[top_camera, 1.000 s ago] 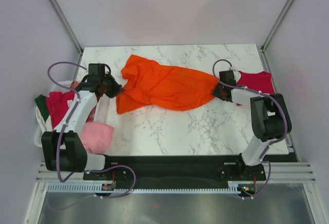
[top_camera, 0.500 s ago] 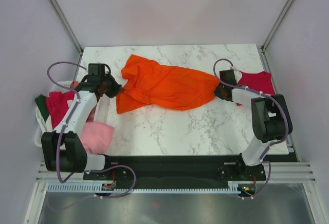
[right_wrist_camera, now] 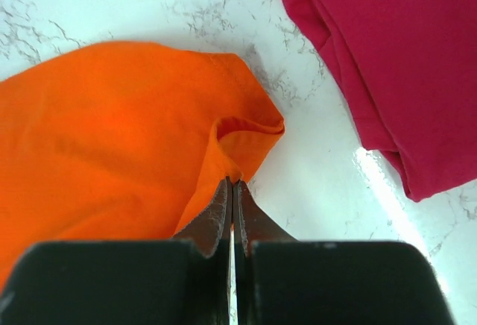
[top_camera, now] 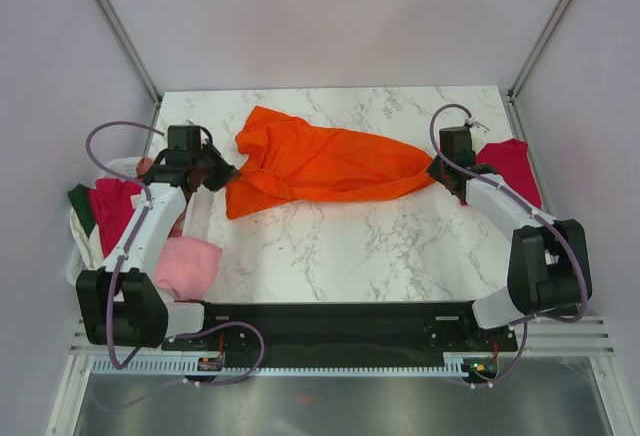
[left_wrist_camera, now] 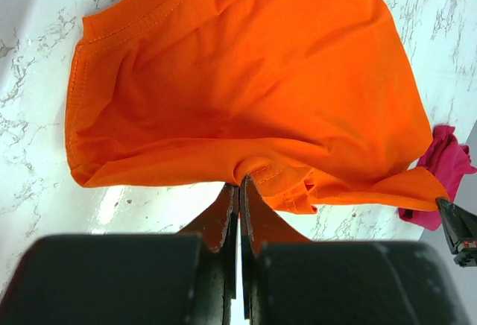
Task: Fold and stack the t-shirts
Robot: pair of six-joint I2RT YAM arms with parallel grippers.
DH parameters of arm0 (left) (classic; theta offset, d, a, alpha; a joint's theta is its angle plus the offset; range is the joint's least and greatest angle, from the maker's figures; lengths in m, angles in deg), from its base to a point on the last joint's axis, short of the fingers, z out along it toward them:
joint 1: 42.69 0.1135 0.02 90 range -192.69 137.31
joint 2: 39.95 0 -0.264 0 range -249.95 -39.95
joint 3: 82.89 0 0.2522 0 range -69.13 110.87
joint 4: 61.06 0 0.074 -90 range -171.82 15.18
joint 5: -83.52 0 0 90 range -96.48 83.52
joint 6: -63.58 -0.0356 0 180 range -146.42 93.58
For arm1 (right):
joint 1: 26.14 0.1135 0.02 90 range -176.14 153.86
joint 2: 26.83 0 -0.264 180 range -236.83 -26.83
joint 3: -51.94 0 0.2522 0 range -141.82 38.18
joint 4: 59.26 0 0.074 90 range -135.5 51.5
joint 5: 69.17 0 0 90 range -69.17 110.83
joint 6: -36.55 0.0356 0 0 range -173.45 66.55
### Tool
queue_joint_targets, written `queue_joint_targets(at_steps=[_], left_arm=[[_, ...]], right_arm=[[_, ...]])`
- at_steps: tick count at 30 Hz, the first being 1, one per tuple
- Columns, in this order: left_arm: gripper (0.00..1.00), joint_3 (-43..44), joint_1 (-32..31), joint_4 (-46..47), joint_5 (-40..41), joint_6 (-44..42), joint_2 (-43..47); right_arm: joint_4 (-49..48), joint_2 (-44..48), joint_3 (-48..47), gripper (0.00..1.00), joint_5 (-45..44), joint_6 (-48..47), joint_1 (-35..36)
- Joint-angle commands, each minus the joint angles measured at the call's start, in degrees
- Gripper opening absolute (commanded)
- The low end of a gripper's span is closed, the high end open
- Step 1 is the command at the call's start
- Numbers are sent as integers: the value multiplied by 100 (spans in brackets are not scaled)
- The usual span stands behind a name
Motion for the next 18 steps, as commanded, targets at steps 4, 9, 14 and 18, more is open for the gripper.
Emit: queue_joint_targets(at_steps=[4,9,14,18], left_arm=[[2,-132,15,213,-38,184,272],[2,-105,15,196,-108,158,236],[2,52,24,187,-161,132,202],[2,894,41,12,-363,158,-228]], right_arm=[[196,445,252,0,-337,4,-16],[196,384,288,0,-224,13,-16],[188,419,69,0,-188,-66,-16],[407,252,-879,0,22,-145,-60]])
